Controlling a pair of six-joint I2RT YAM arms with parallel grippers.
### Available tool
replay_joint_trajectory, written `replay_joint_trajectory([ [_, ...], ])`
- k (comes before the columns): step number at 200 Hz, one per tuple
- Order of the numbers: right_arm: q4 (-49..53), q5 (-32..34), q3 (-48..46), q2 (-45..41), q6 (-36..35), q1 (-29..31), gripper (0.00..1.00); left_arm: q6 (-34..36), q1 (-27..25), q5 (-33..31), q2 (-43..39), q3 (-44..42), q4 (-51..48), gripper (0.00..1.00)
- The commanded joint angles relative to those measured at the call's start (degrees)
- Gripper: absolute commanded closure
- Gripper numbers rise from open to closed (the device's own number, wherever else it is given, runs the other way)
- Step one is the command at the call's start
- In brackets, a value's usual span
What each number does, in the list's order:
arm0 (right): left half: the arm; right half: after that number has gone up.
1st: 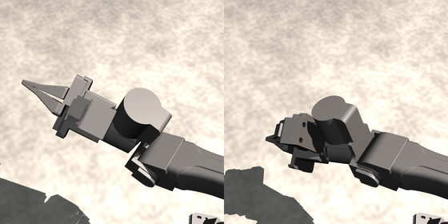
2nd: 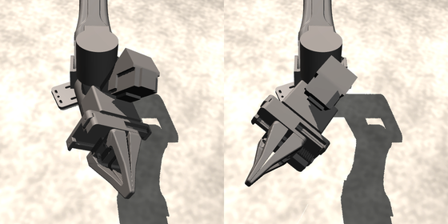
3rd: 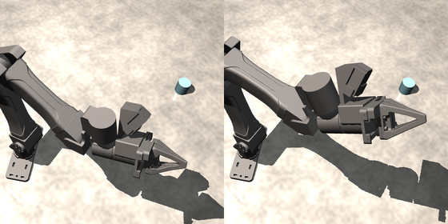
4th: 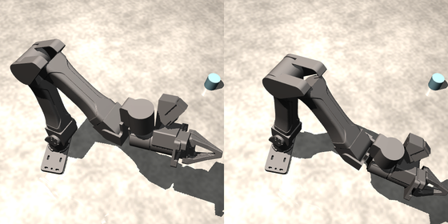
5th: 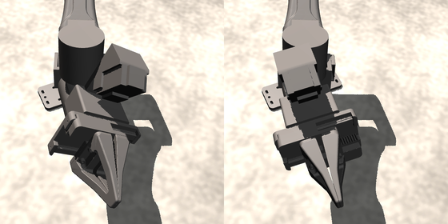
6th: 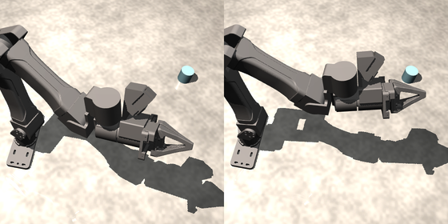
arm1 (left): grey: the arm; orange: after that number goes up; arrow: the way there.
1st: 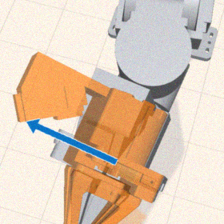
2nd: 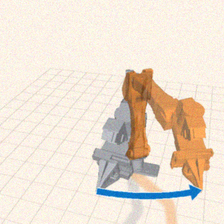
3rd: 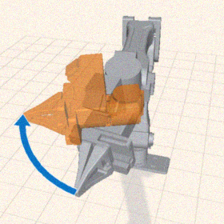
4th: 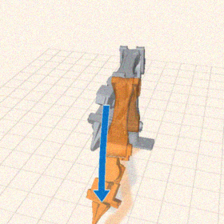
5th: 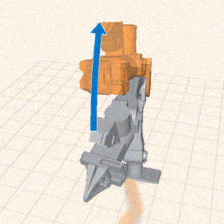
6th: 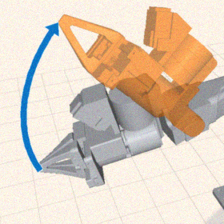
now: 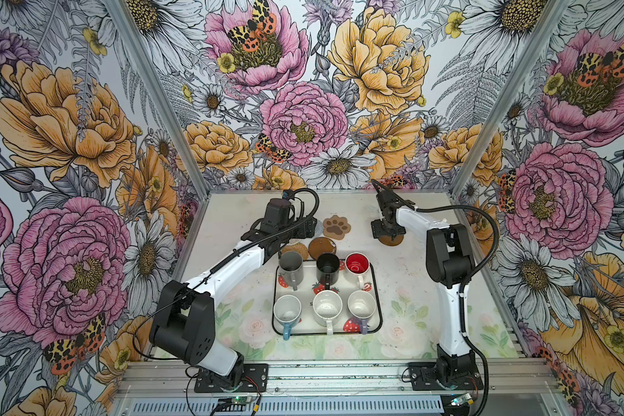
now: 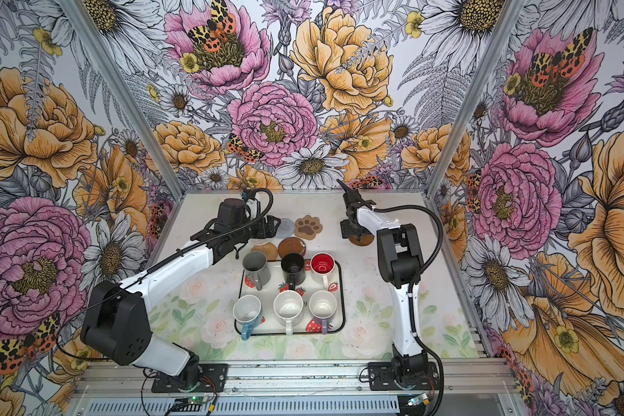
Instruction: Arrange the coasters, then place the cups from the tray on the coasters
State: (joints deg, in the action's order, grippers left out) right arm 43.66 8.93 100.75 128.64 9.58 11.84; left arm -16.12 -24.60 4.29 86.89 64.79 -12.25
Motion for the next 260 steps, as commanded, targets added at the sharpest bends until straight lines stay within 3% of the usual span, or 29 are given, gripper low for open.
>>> replay_joint_trajectory([
  [1, 2.7, -1.8, -2.0, -0.5, 1.1, -1.0, 0.20, 1.2, -0.4, -1.1, 0.0, 1.8, -0.3, 0.13],
  [194, 2.7, -6.3, 0.3, -6.6, 0.5, -4.1, 0.19, 1.1, -0.9, -0.8, 0.5, 2.3, -0.4, 0.13],
  [260, 2.7, -12.3, 1.4, -10.2, 2.4, 0.1, 0.20, 0.4, -0.9, -0.9, 1.5, 2.5, -0.5, 0.14],
])
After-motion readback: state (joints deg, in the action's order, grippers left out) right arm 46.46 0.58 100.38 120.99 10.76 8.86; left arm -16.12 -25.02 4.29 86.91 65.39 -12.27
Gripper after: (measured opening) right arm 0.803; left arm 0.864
